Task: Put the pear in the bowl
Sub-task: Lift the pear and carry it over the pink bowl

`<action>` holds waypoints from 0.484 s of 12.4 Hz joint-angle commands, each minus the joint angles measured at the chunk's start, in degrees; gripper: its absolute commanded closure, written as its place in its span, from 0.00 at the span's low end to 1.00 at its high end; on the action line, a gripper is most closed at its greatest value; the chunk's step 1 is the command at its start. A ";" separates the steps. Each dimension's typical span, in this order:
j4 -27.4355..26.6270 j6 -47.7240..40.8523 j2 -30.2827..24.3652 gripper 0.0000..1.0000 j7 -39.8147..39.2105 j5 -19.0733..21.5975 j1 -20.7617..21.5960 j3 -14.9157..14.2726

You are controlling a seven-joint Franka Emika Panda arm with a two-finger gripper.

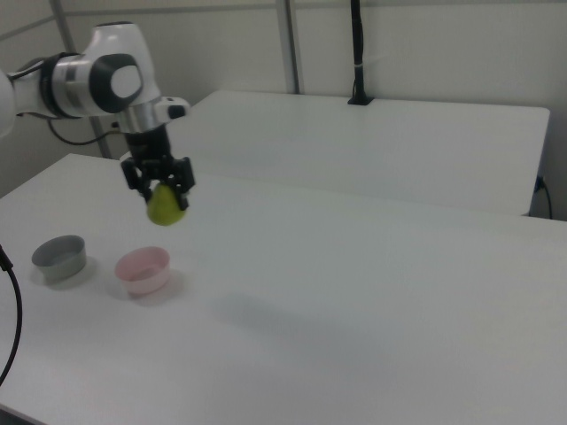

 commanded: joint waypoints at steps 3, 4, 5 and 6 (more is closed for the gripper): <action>0.21 0.05 3.58 0.71 5.69 0.28 9.55 -0.82; 0.39 0.31 4.90 0.69 5.78 0.28 9.63 -0.82; 0.13 1.70 5.52 0.68 6.21 0.19 10.50 -0.82; -0.05 2.41 6.57 0.68 7.00 0.19 10.86 -0.91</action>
